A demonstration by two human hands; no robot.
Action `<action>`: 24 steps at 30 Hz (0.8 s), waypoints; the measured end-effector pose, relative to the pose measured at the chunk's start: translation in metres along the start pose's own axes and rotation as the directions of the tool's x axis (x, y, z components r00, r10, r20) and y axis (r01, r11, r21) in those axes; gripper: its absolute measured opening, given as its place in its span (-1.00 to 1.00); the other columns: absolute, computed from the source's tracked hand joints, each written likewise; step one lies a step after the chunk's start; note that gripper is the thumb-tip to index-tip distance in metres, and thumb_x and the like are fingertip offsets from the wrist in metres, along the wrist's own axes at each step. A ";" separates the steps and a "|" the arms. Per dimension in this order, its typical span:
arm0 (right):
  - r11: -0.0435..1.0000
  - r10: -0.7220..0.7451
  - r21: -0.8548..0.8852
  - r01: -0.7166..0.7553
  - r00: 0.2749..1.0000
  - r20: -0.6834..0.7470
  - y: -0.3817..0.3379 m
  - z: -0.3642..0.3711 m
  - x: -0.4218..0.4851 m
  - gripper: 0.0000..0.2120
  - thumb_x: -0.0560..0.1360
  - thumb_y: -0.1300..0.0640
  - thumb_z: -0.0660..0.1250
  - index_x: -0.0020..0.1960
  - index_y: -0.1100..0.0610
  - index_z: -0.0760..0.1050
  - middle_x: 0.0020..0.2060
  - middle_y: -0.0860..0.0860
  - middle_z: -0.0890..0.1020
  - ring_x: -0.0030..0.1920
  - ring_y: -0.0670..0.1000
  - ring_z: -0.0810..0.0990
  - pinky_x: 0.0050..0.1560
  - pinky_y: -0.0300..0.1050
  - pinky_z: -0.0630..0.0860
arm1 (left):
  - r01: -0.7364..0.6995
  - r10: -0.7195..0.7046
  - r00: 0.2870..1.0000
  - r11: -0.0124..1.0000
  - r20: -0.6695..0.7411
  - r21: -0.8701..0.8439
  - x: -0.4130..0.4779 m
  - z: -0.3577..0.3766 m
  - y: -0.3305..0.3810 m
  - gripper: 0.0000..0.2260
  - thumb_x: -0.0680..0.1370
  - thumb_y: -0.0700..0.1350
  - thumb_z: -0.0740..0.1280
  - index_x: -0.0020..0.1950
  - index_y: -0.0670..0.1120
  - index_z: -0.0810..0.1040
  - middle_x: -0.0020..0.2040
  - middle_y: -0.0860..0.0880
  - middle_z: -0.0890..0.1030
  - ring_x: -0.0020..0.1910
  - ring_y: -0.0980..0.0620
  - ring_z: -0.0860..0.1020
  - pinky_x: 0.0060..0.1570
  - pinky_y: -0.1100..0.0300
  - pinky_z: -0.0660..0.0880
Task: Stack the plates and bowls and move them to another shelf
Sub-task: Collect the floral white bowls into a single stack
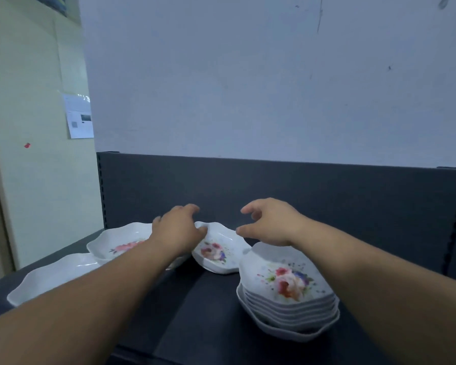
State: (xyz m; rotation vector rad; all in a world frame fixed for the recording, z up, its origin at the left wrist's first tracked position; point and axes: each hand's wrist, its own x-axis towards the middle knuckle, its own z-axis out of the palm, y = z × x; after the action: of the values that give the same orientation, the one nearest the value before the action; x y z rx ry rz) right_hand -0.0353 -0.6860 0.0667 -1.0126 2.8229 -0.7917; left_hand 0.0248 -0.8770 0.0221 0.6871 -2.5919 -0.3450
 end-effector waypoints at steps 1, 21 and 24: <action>1.000 0.014 -0.002 -0.014 1.000 -0.002 -0.002 0.002 0.003 -0.45 0.46 -0.11 0.41 0.42 -0.11 0.39 0.24 -0.06 0.55 0.10 -0.03 0.54 0.12 -0.15 0.48 | -0.013 0.011 0.999 0.999 0.043 0.047 0.009 0.001 -0.002 -0.51 0.52 0.12 0.26 0.43 0.08 0.31 0.36 0.01 0.45 0.33 -0.02 0.42 0.35 -0.02 0.28; 0.966 0.184 -0.181 -0.183 0.983 -0.013 -0.001 0.023 0.025 -0.42 0.45 -0.14 0.43 0.43 -0.10 0.39 0.35 -0.08 0.48 0.30 0.01 0.48 0.28 -0.10 0.44 | -0.246 0.192 0.953 0.942 0.234 0.229 0.081 0.032 -0.020 -0.82 0.39 -0.33 0.18 -0.21 -0.14 0.54 -0.30 -0.06 0.56 -0.28 -0.07 0.56 -0.38 0.20 0.45; 0.972 0.178 -0.150 -0.181 0.983 -0.036 -0.001 0.020 0.021 -0.43 0.46 -0.12 0.43 0.43 -0.08 0.39 0.36 -0.07 0.48 0.32 0.01 0.47 0.29 -0.09 0.45 | -0.238 0.207 0.963 0.953 0.171 0.188 0.079 0.018 -0.017 -0.83 0.41 -0.33 0.17 -0.25 -0.17 0.53 -0.34 -0.07 0.54 -0.35 -0.06 0.56 -0.41 0.20 0.46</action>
State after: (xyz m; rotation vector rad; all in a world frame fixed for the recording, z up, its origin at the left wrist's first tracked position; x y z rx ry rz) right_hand -0.0471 -0.7088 0.0526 -0.7521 2.9787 -0.5805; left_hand -0.0387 -0.9301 0.0279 0.4411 -2.8419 -0.0568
